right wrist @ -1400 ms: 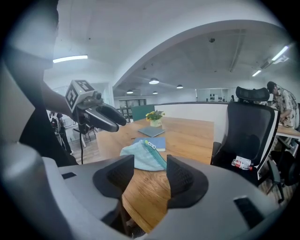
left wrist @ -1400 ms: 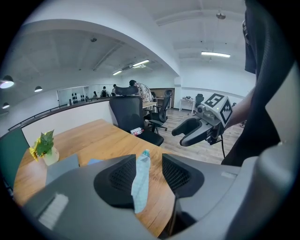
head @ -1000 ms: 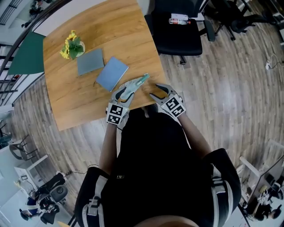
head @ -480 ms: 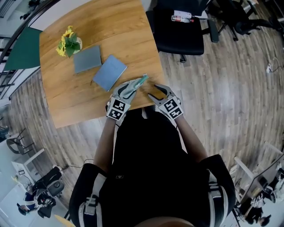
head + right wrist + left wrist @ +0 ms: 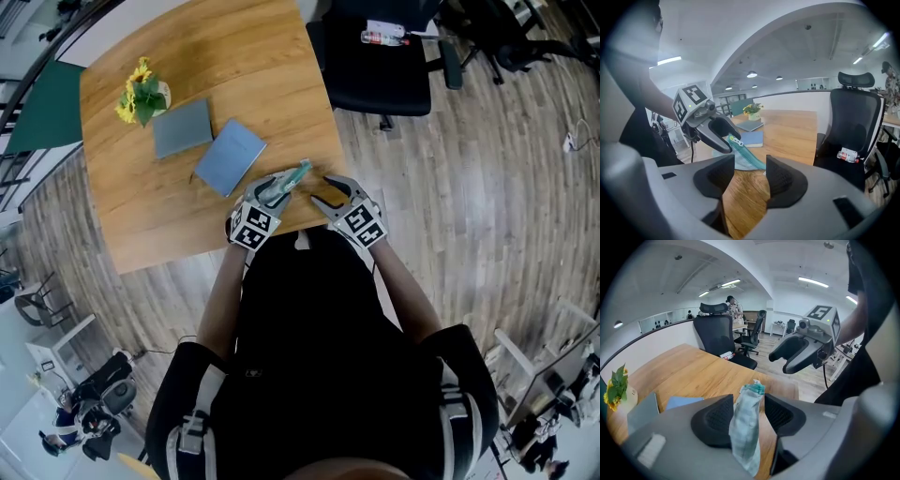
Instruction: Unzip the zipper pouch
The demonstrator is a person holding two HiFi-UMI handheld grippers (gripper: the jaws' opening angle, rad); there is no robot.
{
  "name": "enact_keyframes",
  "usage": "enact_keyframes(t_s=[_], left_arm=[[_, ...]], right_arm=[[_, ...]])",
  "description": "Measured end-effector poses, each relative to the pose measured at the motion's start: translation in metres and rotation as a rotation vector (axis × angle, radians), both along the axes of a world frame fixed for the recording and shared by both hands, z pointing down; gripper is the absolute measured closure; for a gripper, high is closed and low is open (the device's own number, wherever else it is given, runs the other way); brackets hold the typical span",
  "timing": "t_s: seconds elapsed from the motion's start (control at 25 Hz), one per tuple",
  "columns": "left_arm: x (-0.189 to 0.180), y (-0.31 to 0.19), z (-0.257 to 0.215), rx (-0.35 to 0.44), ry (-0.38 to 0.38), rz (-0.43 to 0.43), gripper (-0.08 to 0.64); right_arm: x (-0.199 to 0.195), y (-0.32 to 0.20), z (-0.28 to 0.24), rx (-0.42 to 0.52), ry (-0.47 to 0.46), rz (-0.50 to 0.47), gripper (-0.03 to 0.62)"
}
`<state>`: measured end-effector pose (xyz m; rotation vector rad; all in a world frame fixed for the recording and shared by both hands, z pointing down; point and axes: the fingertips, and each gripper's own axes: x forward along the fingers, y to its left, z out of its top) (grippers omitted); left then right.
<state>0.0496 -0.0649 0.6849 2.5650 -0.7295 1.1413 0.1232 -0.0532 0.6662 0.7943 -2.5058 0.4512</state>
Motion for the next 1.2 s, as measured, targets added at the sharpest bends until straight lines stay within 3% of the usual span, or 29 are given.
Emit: enact_keyframes(t_s=[0.12,0.28,0.6,1.2], left_arm=[[0.002,-0.002,0.004,-0.003,0.001,0.016,0.362],[0.006,-0.003,0.003,0.011,0.008,0.033,0.448],[0.008,0.002,-0.002,0.016,0.029,0.060,0.528],[-0.016,0.005,-0.029,0.057,0.078,0.121,0.545]], right_arm=[[-0.002,-0.005,-0.004,0.007,-0.001,-0.001,0.385],[-0.005,-0.004,-0.006,-0.011,-0.018,0.003,0.407],[-0.021,0.001,-0.010,-0.041,-0.019,-0.034,0.427],[-0.084,-0.003,-0.028,-0.030,-0.088,-0.060,0.465]])
